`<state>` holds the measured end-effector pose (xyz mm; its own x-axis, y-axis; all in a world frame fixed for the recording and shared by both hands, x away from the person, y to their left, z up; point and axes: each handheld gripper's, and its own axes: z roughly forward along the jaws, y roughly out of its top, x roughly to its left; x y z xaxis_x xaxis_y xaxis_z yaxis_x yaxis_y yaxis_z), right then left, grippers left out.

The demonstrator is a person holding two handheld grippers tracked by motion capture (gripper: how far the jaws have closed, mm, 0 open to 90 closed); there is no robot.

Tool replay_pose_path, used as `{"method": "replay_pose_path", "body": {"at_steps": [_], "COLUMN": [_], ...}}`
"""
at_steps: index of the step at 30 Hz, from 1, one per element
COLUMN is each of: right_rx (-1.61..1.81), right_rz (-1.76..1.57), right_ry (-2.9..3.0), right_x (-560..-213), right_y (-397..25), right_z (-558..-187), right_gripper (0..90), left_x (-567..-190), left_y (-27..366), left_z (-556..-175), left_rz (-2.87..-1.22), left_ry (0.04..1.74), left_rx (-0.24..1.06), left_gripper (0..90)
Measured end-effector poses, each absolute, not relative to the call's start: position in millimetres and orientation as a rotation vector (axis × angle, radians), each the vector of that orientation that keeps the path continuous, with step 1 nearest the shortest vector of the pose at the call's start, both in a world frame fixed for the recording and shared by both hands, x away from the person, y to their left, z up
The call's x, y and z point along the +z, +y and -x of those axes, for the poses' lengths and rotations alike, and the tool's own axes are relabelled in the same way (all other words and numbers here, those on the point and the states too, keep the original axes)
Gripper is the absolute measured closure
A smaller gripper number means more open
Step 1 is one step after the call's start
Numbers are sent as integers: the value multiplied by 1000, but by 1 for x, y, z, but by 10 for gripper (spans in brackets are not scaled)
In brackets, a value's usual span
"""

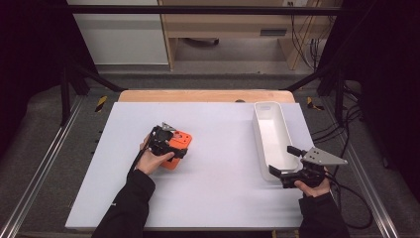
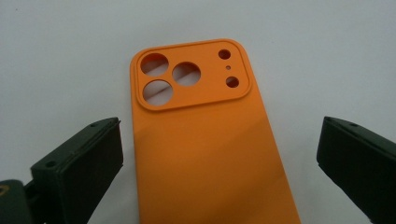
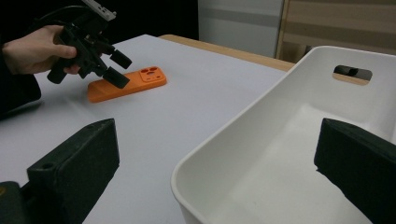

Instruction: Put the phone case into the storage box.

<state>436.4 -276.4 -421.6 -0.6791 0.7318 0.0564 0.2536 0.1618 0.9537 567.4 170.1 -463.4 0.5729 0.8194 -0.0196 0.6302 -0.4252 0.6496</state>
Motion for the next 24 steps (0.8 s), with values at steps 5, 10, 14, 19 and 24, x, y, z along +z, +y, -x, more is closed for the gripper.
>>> {"method": "replay_pose_path", "body": {"at_steps": [5,10,14,19,24], "right_rx": [1532,1532,1533,1535,1534], "right_rz": [-933,-933,-933,-934,-933], "right_ry": [2026,2025,2025,2024,2024], "right_x": [-422,-422,-421,-421,-421], "right_y": [-276,-277,-277,-277,-277], "right_z": [-436,-436,-436,-436,-436], "right_gripper": [4,4,4,4,4], "left_x": [-467,-469,-470,-472,-473], "left_y": [170,169,169,167,167], "left_z": [-569,-569,-569,-569,-569], "left_rz": [-2197,-2207,-2218,-2234,-2240], "left_ry": [1164,1167,1172,1174,1180], "left_rx": [393,397,401,412,421], "left_gripper": [15,36,47,63,88]}}
